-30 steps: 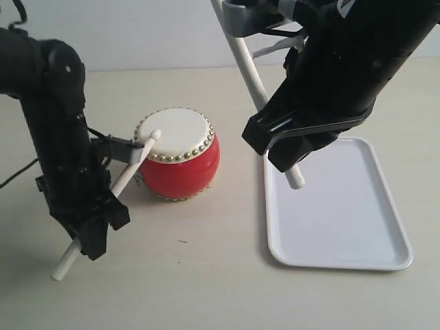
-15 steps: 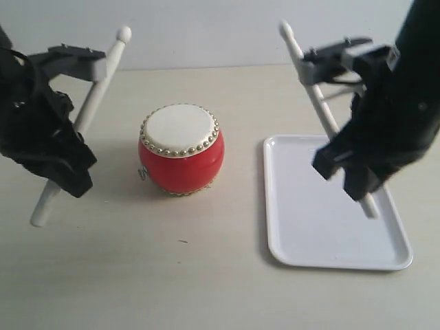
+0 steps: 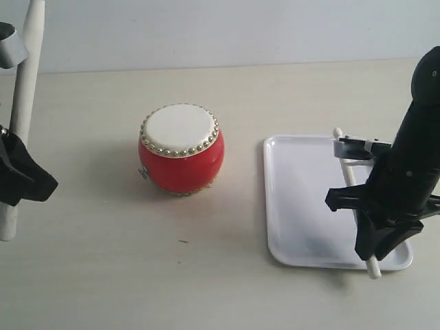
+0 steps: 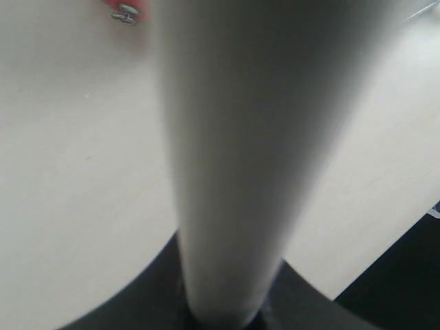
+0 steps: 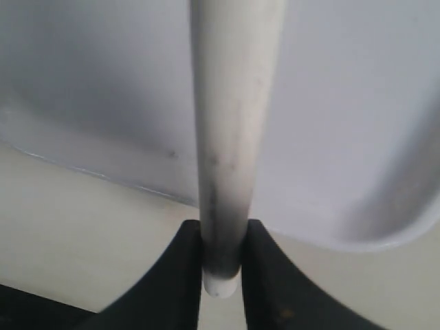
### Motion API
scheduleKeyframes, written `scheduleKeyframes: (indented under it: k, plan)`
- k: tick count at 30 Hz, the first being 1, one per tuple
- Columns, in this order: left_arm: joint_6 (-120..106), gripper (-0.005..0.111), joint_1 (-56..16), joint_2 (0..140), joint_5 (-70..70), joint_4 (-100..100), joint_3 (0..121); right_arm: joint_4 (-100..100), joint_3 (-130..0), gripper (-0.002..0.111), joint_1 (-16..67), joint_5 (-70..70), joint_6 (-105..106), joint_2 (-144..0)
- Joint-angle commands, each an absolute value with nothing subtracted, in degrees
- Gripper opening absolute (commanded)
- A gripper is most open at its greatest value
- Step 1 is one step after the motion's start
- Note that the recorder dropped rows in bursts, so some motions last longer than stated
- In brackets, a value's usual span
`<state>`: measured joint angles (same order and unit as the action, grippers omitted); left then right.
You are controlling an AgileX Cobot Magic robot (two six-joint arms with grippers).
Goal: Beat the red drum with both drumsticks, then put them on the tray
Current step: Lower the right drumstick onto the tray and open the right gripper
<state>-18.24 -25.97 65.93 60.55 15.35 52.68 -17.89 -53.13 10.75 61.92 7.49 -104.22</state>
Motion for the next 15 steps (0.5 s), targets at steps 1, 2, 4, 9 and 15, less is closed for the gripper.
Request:
scheduleKeyframes:
  k: [1, 2, 4, 9, 15]
  plan:
    - [-17.7, 0.000, -26.1, 65.4, 59.4, 16.2, 52.4, -17.9, -59.3, 0.000, 9.5, 66.0, 8.6, -104.1]
    - [-17.7, 0.000, -26.1, 65.4, 59.4, 16.2, 52.4, -17.1, -61.2, 0.000, 9.4, 67.0, 8.6, -104.1]
    - [-17.7, 0.000, -26.1, 65.4, 59.3, 16.2, 52.4, -13.6, -63.9, 0.000, 9.2, 68.1, 5.9, -105.0]
    - [-17.7, 0.000, -26.1, 65.4, 59.7, 16.2, 52.3, -12.0, -64.2, 0.000, 9.2, 68.4, 5.2, -108.2]
    - [-17.7, 0.000, -26.1, 65.4, 59.4, 16.2, 52.1, -12.0, -64.2, 0.000, 9.2, 65.4, 5.2, -109.5]
